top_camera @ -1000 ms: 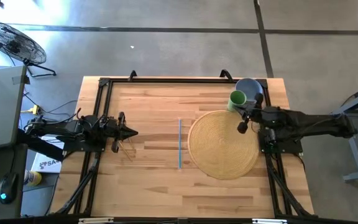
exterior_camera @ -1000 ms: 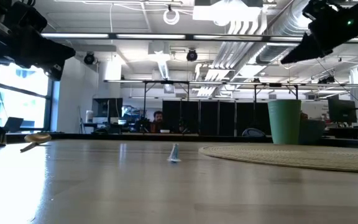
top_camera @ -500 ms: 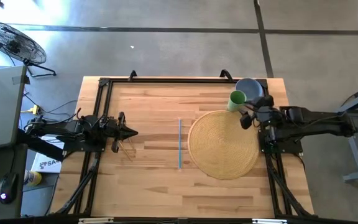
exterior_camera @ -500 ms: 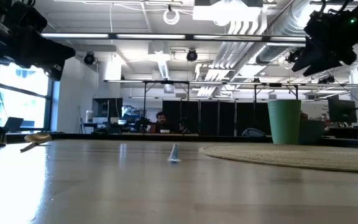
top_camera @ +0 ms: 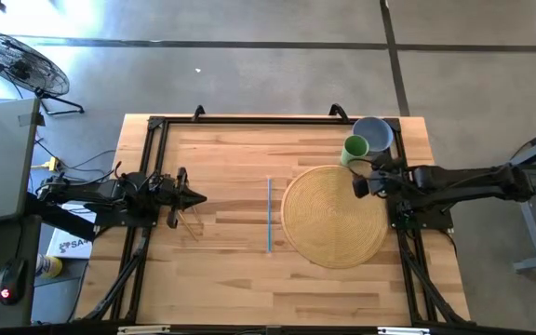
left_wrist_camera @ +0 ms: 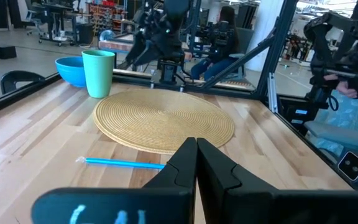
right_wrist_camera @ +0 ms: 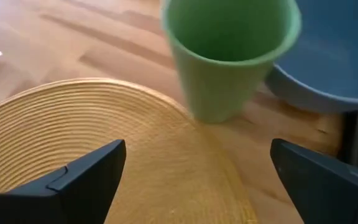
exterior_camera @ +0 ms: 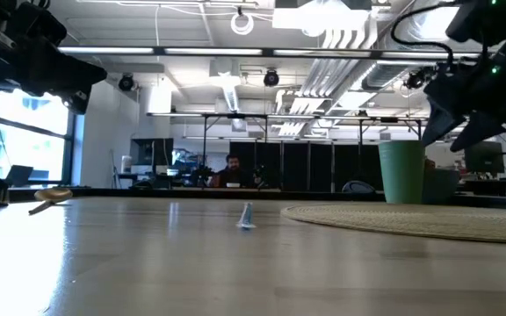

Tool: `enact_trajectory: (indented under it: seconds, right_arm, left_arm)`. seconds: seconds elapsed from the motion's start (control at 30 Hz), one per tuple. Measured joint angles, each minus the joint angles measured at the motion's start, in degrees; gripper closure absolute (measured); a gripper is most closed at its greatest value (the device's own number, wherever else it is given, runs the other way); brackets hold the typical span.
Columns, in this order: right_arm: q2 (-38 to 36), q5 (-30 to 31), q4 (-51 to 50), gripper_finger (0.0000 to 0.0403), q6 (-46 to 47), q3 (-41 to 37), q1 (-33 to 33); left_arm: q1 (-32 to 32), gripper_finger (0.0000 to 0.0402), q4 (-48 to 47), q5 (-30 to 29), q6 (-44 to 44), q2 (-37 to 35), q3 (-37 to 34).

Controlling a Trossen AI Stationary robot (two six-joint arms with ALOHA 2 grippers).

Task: Pick & Place Utensil
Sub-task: Put the green cup on the brown table mat

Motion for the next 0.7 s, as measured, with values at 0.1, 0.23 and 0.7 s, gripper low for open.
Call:
enact_trajectory:
  seconds: [0.1, 0.23, 0.7]
  right_arm:
    - [0.36, 3.69, 0.84, 0.0006, 3.52, -1.96, -0.25]
    - [0.56, 3.87, 8.01, 0.0005, 1.34, -5.55, -2.32]
    - [0.56, 4.49, 39.71, 0.0006, -17.62, -19.45, -10.35]
  left_arm:
    - [0.00, 0.0401, 0.00, 0.00, 0.00, 0.02, 0.00]
    - [-0.01, 0.0401, 0.00, 0.02, 0.00, 0.00, 0.02]
    - [-0.02, 0.0401, 0.00, 0.17, 0.00, 0.00, 0.02]
